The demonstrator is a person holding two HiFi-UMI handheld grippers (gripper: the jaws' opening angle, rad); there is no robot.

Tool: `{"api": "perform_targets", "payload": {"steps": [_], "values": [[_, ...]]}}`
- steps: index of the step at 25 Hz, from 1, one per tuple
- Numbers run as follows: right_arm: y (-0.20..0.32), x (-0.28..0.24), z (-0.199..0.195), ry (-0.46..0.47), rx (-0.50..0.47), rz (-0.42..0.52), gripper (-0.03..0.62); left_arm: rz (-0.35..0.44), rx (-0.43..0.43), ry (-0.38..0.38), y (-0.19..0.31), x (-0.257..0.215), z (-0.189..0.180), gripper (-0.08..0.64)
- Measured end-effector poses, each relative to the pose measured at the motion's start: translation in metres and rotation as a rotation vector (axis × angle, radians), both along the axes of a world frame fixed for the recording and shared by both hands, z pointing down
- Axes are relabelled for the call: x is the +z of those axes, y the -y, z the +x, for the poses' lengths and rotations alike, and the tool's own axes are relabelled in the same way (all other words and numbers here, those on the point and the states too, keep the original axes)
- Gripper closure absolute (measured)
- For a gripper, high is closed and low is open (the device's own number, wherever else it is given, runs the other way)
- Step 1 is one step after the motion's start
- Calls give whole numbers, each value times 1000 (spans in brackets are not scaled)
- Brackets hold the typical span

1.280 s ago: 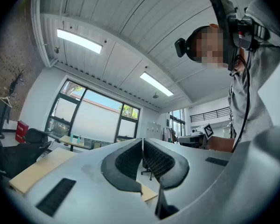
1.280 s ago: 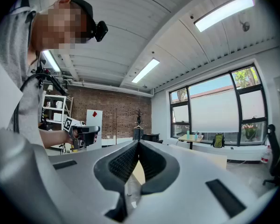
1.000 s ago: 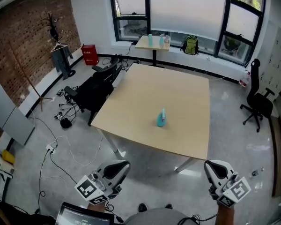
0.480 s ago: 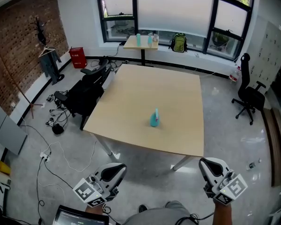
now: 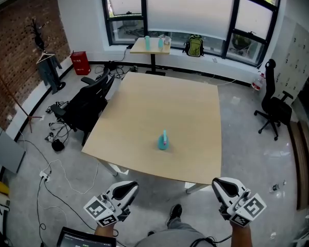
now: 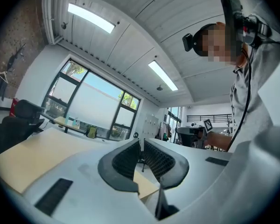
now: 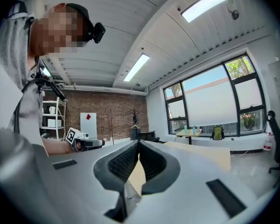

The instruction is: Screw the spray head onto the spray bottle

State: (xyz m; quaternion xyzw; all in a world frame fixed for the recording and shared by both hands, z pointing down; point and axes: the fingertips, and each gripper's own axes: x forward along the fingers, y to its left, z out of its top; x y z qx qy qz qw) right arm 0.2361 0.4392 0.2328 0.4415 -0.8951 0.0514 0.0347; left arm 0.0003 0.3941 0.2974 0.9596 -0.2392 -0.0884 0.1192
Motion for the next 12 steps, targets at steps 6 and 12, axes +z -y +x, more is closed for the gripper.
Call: {"api": "perform_targets", "payload": {"steps": [6, 12], "values": [[80, -4, 20, 13, -115, 9, 584, -4, -55, 58, 78, 16, 48, 543], [151, 2, 28, -11, -221, 141, 584, 120, -141, 128, 141, 33, 83, 492]]}}
